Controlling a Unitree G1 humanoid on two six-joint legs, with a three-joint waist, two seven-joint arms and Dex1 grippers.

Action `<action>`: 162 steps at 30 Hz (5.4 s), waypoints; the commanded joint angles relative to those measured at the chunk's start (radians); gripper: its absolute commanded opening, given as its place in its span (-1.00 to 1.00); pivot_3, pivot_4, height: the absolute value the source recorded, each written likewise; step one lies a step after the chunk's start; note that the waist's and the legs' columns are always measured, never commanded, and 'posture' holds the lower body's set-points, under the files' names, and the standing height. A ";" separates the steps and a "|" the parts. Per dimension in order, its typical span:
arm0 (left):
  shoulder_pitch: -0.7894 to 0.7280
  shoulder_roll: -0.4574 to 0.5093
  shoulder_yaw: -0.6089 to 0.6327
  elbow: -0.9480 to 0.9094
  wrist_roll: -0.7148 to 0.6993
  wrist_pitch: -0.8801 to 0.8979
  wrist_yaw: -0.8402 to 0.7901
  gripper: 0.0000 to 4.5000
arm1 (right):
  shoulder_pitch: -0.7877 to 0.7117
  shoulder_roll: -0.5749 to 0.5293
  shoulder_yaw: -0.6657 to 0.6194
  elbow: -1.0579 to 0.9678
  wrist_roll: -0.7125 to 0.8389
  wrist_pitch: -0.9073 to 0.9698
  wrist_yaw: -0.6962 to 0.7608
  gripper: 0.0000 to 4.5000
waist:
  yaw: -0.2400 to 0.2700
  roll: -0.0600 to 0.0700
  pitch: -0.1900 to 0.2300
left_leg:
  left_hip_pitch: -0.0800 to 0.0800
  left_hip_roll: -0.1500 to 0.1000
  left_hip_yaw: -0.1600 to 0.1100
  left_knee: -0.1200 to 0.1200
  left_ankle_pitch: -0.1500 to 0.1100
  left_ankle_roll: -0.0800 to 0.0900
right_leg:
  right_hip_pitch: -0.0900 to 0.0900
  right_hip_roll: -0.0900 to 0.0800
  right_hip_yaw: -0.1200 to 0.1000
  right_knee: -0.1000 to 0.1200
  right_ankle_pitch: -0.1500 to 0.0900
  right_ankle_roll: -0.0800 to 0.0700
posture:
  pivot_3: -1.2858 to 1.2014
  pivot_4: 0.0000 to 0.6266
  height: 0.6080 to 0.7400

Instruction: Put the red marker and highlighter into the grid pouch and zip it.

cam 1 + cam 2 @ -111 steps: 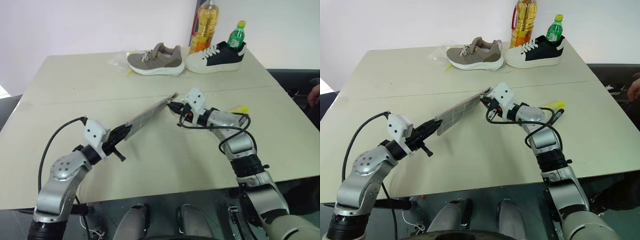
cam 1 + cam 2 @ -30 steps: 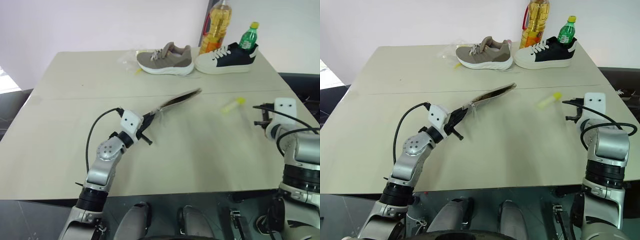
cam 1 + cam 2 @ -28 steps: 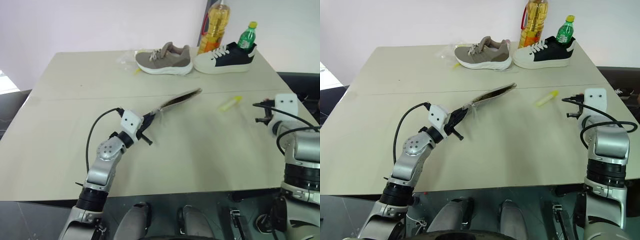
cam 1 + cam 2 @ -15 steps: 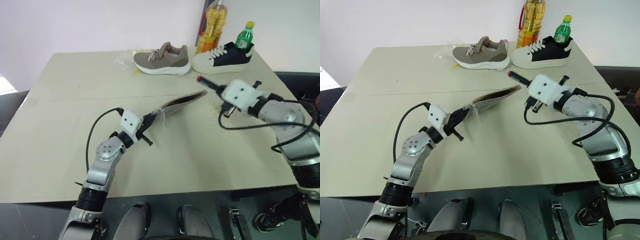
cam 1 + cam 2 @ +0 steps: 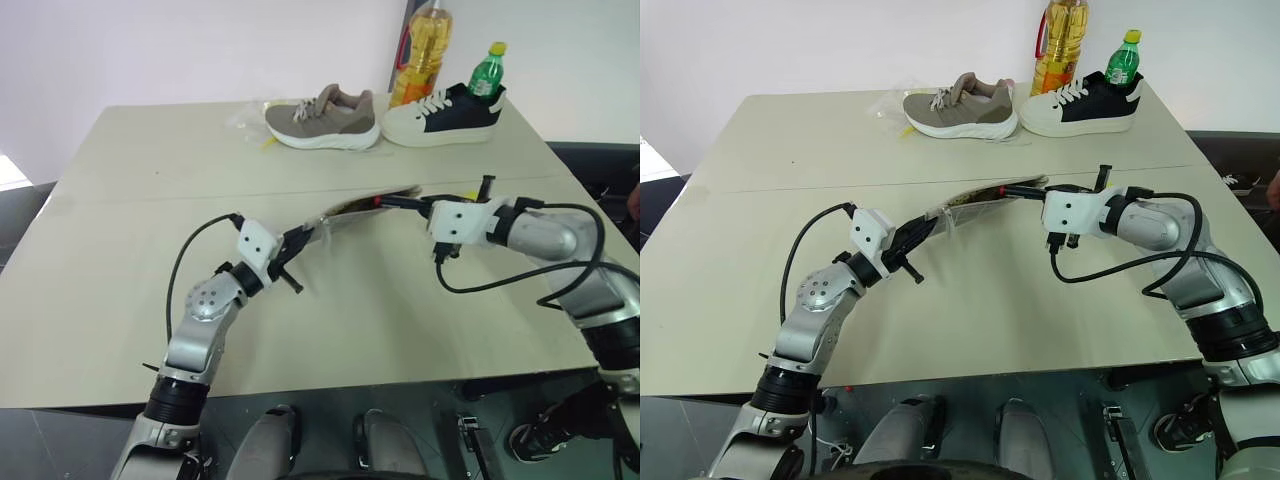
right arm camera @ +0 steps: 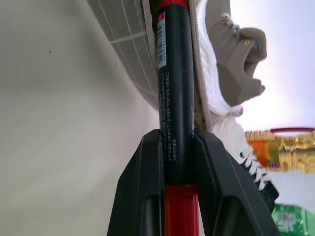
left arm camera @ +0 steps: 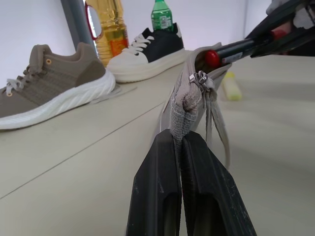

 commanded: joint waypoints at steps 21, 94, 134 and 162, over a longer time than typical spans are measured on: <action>0.026 0.128 -0.034 -0.091 -0.006 0.009 -0.095 -1.00 | -0.094 0.071 -0.064 -0.010 0.091 -0.102 0.153 0.63 | 0.000 0.000 0.000 | 0.001 0.000 0.000 0.000 0.000 0.000 | 0.000 0.000 0.001 0.000 0.000 0.000 | 0.03 -0.52 0.97; 0.020 0.085 0.032 -0.098 0.020 0.008 -0.006 -1.00 | -0.031 0.018 -0.060 0.014 0.135 0.028 0.115 -0.62 | -0.001 0.002 0.001 | 0.009 0.001 0.002 -0.001 -0.001 0.000 | 0.008 0.000 0.002 0.000 0.001 -0.001 | 0.03 -0.52 0.97; -0.110 -0.186 0.070 -0.055 -0.181 0.216 0.120 -1.00 | 0.025 0.346 -0.261 -0.345 0.739 0.844 0.031 0.98 | 0.006 0.000 0.001 | 0.009 0.001 0.000 -0.001 -0.002 0.002 | 0.009 0.000 0.001 -0.002 0.001 -0.001 | 0.03 -0.52 0.97; -0.026 -0.014 0.077 -0.104 -0.130 0.174 0.053 -1.00 | -0.174 0.194 -0.274 0.126 0.433 0.650 -0.240 -0.97 | 0.003 0.001 0.001 | 0.008 -0.001 0.001 -0.001 -0.002 0.002 | 0.007 0.001 0.001 -0.001 0.001 -0.001 | 0.03 -0.52 0.97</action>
